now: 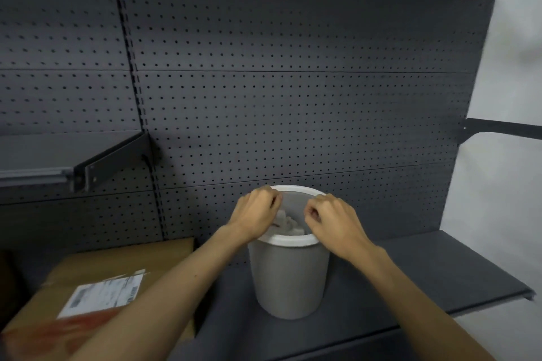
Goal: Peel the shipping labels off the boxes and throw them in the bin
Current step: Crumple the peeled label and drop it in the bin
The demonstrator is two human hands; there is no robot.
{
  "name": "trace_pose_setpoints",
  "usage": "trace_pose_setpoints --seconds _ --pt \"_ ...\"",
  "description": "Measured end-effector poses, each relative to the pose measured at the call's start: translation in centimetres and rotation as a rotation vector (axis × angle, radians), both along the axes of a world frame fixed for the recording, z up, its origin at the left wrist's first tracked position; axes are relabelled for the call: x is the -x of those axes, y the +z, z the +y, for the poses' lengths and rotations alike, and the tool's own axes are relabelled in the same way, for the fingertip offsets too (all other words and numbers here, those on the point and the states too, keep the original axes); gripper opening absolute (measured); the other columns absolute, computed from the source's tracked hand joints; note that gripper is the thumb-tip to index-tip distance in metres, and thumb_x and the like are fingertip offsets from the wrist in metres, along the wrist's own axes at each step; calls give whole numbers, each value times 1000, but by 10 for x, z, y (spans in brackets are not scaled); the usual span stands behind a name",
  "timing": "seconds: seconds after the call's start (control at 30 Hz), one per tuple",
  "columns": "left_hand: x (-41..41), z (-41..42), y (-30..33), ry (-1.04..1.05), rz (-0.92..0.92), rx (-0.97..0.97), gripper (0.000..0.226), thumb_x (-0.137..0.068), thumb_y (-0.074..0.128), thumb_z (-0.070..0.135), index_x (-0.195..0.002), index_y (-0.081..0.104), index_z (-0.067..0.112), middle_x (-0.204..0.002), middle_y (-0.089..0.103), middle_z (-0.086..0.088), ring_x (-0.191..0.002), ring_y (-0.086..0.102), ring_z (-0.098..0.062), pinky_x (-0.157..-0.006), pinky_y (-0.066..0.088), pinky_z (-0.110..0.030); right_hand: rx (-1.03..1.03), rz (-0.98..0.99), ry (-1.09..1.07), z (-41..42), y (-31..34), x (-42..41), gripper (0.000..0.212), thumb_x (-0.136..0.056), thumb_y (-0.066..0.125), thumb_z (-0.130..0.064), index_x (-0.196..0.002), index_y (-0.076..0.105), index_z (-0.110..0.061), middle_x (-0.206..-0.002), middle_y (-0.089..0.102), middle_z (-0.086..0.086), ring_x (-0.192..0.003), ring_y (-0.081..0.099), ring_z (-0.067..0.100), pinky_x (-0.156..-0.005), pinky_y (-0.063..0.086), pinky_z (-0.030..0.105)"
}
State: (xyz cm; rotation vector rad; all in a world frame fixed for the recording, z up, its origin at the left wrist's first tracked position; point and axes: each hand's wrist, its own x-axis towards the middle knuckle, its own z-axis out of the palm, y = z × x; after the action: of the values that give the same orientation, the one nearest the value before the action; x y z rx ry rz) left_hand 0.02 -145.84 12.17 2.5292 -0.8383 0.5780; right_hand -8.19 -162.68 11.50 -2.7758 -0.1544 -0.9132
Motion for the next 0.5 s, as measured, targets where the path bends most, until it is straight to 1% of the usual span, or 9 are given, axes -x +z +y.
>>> trace_pose_setpoints --seconds 0.07,0.13,0.2,0.27,0.3,0.4,0.5 --pt "7 29 3 38 -48 -2 33 -104 33 31 -75 46 18 -87 54 -1 -76 57 -26 -70 43 -36 -27 -4 64 26 -1 -7 17 -91 53 -22 -79 61 -14 -84 64 2 -81 55 21 -69 43 34" --pt "11 63 3 86 -101 -6 33 -104 32 29 -80 50 16 -89 54 -1 -77 58 -27 -69 40 -35 -41 -2 126 59 -3 -15 15 -91 54 -21 -80 62 -13 -87 65 4 -84 56 24 -70 42 35" --pt "15 106 0 145 -135 -11 33 -103 34 28 -93 60 10 -96 57 -3 -80 59 -28 -70 42 -36 -28 -9 202 97 -7 -21 14 -89 55 -19 -80 62 -12 -87 66 5 -84 56 26 -70 39 35" --pt "22 154 -4 210 -143 -13 32 -101 37 26 -106 64 10 -101 59 -3 -83 61 -28 -71 45 -36 -10 -13 289 137 -10 -28 12 -88 55 -19 -81 64 -13 -85 66 4 -83 57 25 -69 39 33" --pt "27 180 -7 251 -140 -15 31 -100 38 25 -107 65 11 -101 60 -3 -83 62 -28 -70 44 -35 -1 -8 336 159 -12 -30 12 -88 55 -19 -81 64 -14 -84 65 2 -83 57 24 -70 38 32" --pt "46 264 -19 406 -74 -26 28 -98 41 26 -99 64 10 -96 58 -3 -81 61 -31 -67 44 -36 23 14 459 229 -20 -34 14 -90 52 -20 -84 64 -18 -84 63 -3 -84 54 18 -73 38 29" --pt "74 355 -30 552 1 -27 28 -96 43 29 -95 64 11 -100 59 -4 -84 62 -33 -68 46 -37 40 21 561 306 -27 -32 16 -92 50 -20 -84 64 -18 -85 63 -4 -86 55 16 -77 41 28"
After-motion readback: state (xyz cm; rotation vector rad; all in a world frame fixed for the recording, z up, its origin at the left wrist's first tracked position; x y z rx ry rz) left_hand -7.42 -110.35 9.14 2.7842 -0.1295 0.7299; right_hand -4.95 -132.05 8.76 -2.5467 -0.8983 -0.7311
